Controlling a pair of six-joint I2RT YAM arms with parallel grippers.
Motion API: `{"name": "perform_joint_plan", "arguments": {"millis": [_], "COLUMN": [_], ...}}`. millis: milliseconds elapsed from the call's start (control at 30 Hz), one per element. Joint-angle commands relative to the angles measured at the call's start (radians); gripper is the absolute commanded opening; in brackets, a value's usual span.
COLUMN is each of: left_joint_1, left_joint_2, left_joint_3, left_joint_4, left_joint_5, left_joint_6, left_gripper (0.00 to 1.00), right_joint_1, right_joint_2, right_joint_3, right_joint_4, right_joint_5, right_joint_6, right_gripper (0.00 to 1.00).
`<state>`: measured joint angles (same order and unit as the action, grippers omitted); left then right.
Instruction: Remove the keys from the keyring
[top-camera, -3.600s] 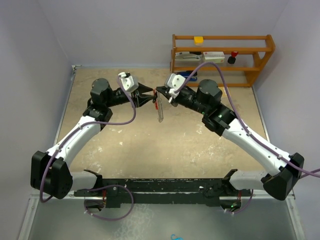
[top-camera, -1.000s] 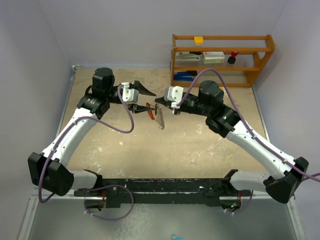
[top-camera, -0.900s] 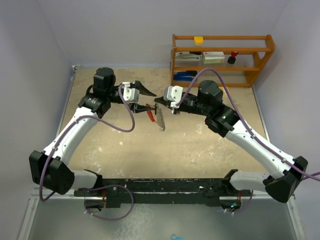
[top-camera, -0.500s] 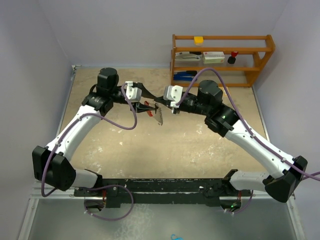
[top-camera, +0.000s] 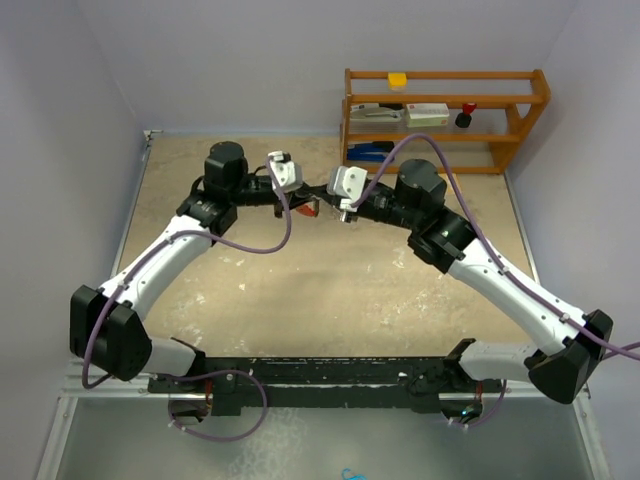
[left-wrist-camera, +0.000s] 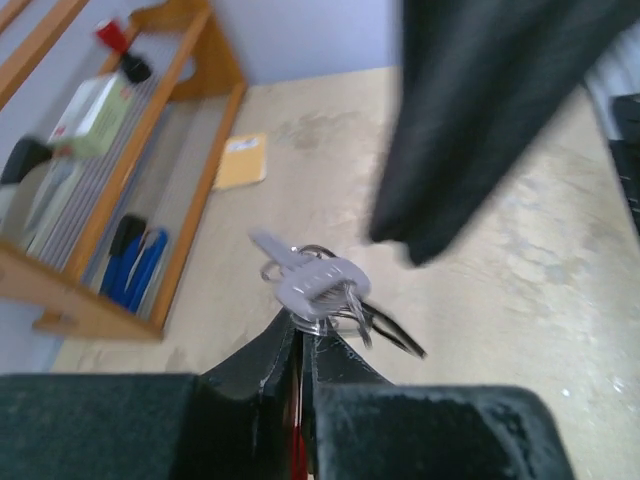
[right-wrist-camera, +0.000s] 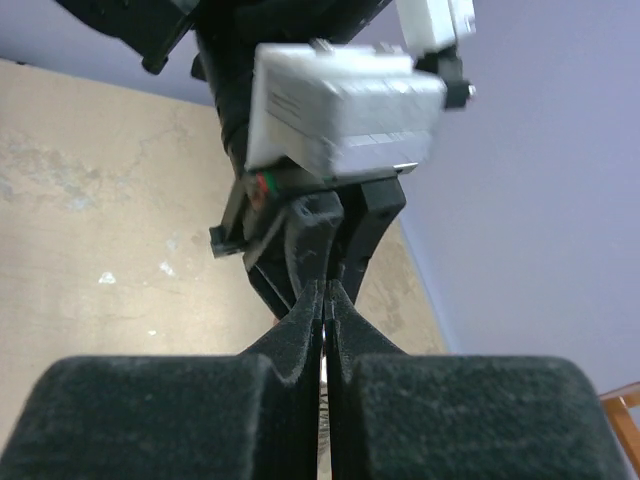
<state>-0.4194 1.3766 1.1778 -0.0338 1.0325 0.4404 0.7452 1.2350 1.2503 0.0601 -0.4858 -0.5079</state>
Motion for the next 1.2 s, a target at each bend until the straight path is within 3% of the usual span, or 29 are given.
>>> {"name": "perform_joint_plan", "arguments": {"millis": [0,200,433,633,700,800,867,933,1133,1167], "left_joint_1": [-0.006,-0.007,-0.006,-0.006,-0.012,-0.017,-0.017,-0.017,-0.019,-0.019], "left_joint_2": [0.027,0.075,0.027,0.06,0.1,0.174,0.222,0.26,0.297,0.295], "left_joint_3": [0.008,0.102,0.137,0.144,0.125,0.083,0.082,0.095,0.108,0.103], "left_joint_4": [0.162,0.054,0.02,-0.018,0.008,0.098,0.127,0.129,0.126,0.136], "left_joint_5": [-0.431,-0.79,-0.808,-0.715,-0.71,-0.767,-0.803,-0.825,-0.784,-0.771], "left_joint_6": [-0.217,-0.227,-0.163,-0.191,-0.23,-0.32,-0.369,-0.403,-0.457,-0.471], "left_gripper": [0.0,0.0,0.0,0.0,0.14,0.3,0.25,0.22,0.22,0.22], "right_joint_1": [0.002,0.002,0.002,0.002,0.002,-0.002,-0.023,-0.089,-0.373,-0.385], "right_joint_2": [-0.046,-0.099,-0.118,-0.054,-0.038,-0.016,0.001,0.017,0.145,0.178], "right_joint_3": [-0.014,-0.071,-0.195,-0.233,-0.222,-0.22,-0.223,-0.224,-0.186,-0.166], "right_joint_4": [0.115,0.16,0.285,0.385,0.387,0.423,0.437,0.41,0.284,0.263], "right_joint_5": [0.076,0.166,0.325,0.527,0.574,0.729,0.824,0.817,0.572,0.572], "right_joint_6": [-0.005,-0.015,0.029,0.107,0.122,0.158,0.197,0.286,0.598,0.597], "right_gripper": [0.0,0.0,0.0,0.0,0.0,0.27,0.41,0.97,1.0,0.95]}}
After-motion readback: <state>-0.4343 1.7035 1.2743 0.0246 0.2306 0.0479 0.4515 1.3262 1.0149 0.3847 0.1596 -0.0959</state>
